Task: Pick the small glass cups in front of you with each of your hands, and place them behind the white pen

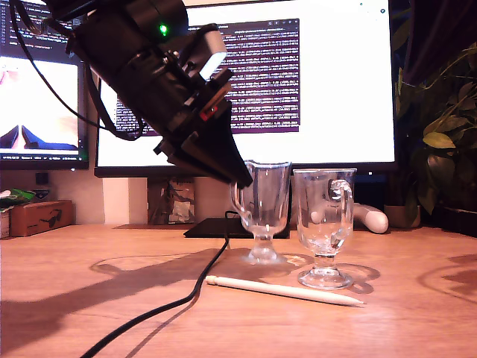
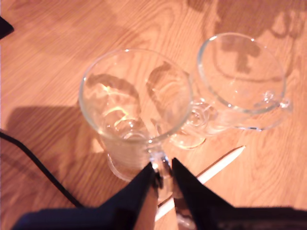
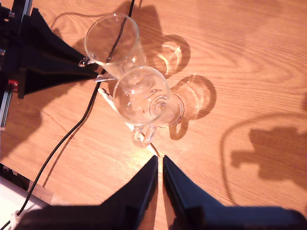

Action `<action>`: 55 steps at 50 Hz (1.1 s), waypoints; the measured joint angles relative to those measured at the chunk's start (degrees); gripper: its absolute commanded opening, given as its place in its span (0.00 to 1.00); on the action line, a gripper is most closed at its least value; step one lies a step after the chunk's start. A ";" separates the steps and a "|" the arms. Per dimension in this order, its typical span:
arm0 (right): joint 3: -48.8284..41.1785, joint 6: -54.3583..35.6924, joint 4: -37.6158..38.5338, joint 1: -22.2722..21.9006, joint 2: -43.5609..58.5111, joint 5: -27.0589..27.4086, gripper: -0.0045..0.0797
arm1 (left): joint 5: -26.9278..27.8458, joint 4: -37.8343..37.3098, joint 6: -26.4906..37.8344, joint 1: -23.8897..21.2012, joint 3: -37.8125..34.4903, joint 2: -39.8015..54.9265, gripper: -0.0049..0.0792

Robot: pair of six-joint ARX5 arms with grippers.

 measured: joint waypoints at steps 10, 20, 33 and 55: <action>0.00 0.00 0.26 0.00 0.00 0.00 0.04 | 0.02 -1.09 -0.02 -0.02 0.20 0.00 0.09; 0.00 0.02 0.31 0.00 0.00 0.00 0.04 | 0.07 -2.91 -0.04 -0.02 0.42 0.00 0.17; 0.00 0.02 0.00 0.00 0.00 0.00 0.04 | 0.09 -3.76 -0.07 -0.02 0.42 0.00 0.18; 0.00 0.00 -0.57 0.00 0.00 -0.02 0.04 | 0.09 -7.98 -0.09 -0.02 0.42 -1.90 0.18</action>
